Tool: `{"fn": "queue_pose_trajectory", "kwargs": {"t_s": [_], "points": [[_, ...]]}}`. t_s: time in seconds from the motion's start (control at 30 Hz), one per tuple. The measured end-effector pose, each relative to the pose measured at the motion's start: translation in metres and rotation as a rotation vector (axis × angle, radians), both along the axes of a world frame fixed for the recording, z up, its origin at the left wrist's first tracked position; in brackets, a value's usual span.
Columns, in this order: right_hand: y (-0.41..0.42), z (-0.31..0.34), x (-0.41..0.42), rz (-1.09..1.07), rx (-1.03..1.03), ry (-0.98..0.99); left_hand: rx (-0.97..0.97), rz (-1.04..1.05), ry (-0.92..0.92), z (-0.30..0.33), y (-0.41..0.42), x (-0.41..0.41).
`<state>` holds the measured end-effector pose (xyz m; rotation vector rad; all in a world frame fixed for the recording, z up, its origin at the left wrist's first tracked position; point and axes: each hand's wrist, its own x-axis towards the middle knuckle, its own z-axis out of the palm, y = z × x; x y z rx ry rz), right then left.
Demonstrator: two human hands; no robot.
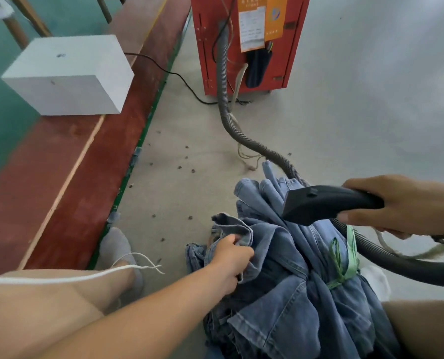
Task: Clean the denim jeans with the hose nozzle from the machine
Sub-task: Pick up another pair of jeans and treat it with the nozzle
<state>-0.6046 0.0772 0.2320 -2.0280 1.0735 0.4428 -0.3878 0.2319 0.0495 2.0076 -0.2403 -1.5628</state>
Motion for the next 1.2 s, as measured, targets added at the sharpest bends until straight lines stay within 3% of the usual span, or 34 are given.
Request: {"fn": "queue_pose_trajectory", "kwargs": {"t_s": [0.1,0.23,0.33,0.4,0.5,0.63,0.77,0.9,1.0,1.07,1.13,1.2], "points": [[-0.003,-0.001,0.0,-0.011,-0.019,-0.018,-0.128,0.209,0.036,0.008,0.0,0.007],[-0.005,0.0,0.001,-0.009,-0.049,-0.072,-0.349,0.516,0.461,0.03,-0.002,0.03],[-0.007,0.003,0.002,0.007,-0.023,-0.109,-0.5,0.462,0.695,0.044,-0.001,0.043],[-0.007,0.006,0.004,0.017,-0.015,-0.133,-0.539,0.367,0.758,0.049,-0.001,0.045],[-0.003,0.01,0.013,0.067,0.013,-0.165,-0.52,0.173,0.657,0.051,-0.001,0.042],[0.006,0.007,0.028,0.145,-0.054,-0.257,-0.579,-0.053,0.271,0.052,-0.004,0.036],[0.004,0.011,0.027,0.012,-0.159,-0.377,-0.567,-0.246,0.087,0.056,-0.004,0.032],[-0.004,0.026,0.011,0.028,-0.084,-0.256,-0.603,-0.288,0.045,0.056,-0.007,0.03],[0.007,0.013,0.014,0.117,0.046,-0.215,-0.687,-0.537,-0.19,0.052,-0.011,0.028],[0.009,0.006,0.021,0.127,-0.065,-0.258,-0.744,-0.752,-0.298,0.05,-0.01,0.018],[0.0,0.009,0.019,0.027,-0.168,-0.306,-0.733,-0.856,-0.321,0.051,-0.006,0.005],[-0.013,0.019,0.004,-0.03,-0.217,-0.312,-0.647,-0.658,-0.129,0.055,-0.002,-0.007]]}}
